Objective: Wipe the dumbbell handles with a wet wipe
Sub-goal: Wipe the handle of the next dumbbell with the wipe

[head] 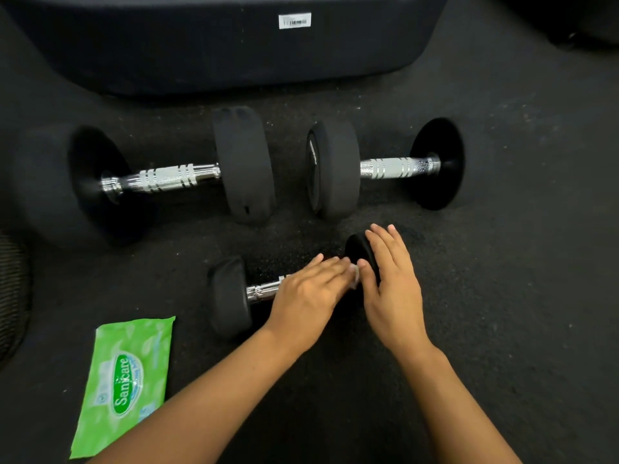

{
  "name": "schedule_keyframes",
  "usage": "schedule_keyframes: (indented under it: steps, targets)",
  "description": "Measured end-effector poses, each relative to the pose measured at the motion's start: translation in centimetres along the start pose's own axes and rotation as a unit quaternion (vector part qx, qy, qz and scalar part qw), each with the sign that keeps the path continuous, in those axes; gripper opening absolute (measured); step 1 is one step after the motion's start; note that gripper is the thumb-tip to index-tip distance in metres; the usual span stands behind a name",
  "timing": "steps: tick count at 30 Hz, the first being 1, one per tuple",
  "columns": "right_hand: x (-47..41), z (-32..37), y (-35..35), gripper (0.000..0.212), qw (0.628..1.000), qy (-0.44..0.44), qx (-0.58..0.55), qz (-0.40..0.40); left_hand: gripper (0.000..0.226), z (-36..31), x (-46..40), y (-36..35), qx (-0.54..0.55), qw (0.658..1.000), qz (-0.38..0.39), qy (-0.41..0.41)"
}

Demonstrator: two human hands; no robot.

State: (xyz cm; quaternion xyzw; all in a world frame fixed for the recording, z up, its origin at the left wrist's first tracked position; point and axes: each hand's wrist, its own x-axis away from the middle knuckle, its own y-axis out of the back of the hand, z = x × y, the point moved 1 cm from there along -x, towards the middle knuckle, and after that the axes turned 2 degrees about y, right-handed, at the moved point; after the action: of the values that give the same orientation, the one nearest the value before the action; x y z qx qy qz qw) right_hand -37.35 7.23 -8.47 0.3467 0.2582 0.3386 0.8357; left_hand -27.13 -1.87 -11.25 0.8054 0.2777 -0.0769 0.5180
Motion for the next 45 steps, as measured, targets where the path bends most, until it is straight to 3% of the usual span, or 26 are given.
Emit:
schedule_keyframes:
  steps: [4, 9, 12, 15, 17, 21, 23, 26, 30, 32, 34, 37, 42, 45]
  targets:
    - [0.0, -0.1, 0.0, 0.043, 1.000, 0.003, -0.005, -0.002, 0.038, 1.0, 1.8, -0.5, -0.030, 0.999, -0.015, -0.025]
    - [0.4, 0.0, -0.1, 0.042, 1.000, -0.005, -0.011, -0.011, 0.029, -0.4, -0.5, -1.1, -0.031, 0.999, 0.004, -0.024]
    - [0.2, 0.1, 0.0, 0.042, 1.000, -0.011, -0.011, -0.005, 0.029, -1.2, -2.1, 0.3, -0.029, 0.993, 0.086, 0.075]
    - [0.1, 0.1, 0.0, 0.043, 1.000, -0.011, -0.008, -0.002, 0.036, -0.2, -4.2, 1.0, -0.019, 0.959, 0.198, 0.203]
    - [0.2, 0.2, 0.1, 0.043, 1.000, -0.011, -0.006, -0.002, 0.035, 0.5, -4.0, 1.0, 0.017, 0.960, 0.195, 0.202]
    - [0.3, 0.1, 0.1, 0.043, 1.000, -0.004, -0.008, -0.005, 0.034, -0.3, -0.5, 0.6, -0.001, 0.996, 0.077, 0.045]
    - [0.3, 0.1, 0.0, 0.043, 1.000, -0.002, -0.009, -0.007, 0.033, -0.7, -0.6, 0.1, -0.036, 0.998, 0.057, 0.019]
    - [0.0, 0.1, -0.1, 0.043, 1.000, -0.008, -0.004, -0.004, 0.024, -1.1, -3.1, 0.8, -0.083, 0.985, 0.125, 0.090]
    - [0.0, 0.2, 0.0, 0.044, 1.000, -0.009, 0.000, 0.001, 0.036, 0.0, -4.6, 1.8, -0.049, 0.954, 0.215, 0.205]
    - [0.3, 0.1, 0.1, 0.044, 1.000, -0.010, -0.004, 0.001, 0.029, -0.2, -4.2, 1.7, -0.068, 0.956, 0.209, 0.192]
    - [0.4, 0.1, 0.1, 0.044, 1.000, -0.010, -0.008, -0.001, 0.018, -1.5, -3.3, 1.5, -0.102, 0.974, 0.161, 0.127]
    - [0.2, 0.1, -0.1, 0.043, 1.000, -0.006, -0.006, -0.007, 0.018, -2.1, -2.9, 1.1, -0.081, 0.978, 0.157, 0.108]
    - [-0.1, 0.1, 0.0, 0.043, 1.000, -0.008, -0.006, -0.002, 0.032, 0.1, -4.0, 1.9, -0.012, 0.949, 0.183, 0.256]
    - [0.4, 0.0, 0.0, 0.043, 1.000, -0.005, -0.006, -0.006, 0.040, -1.1, -3.1, 1.5, -0.027, 0.968, 0.140, 0.207]
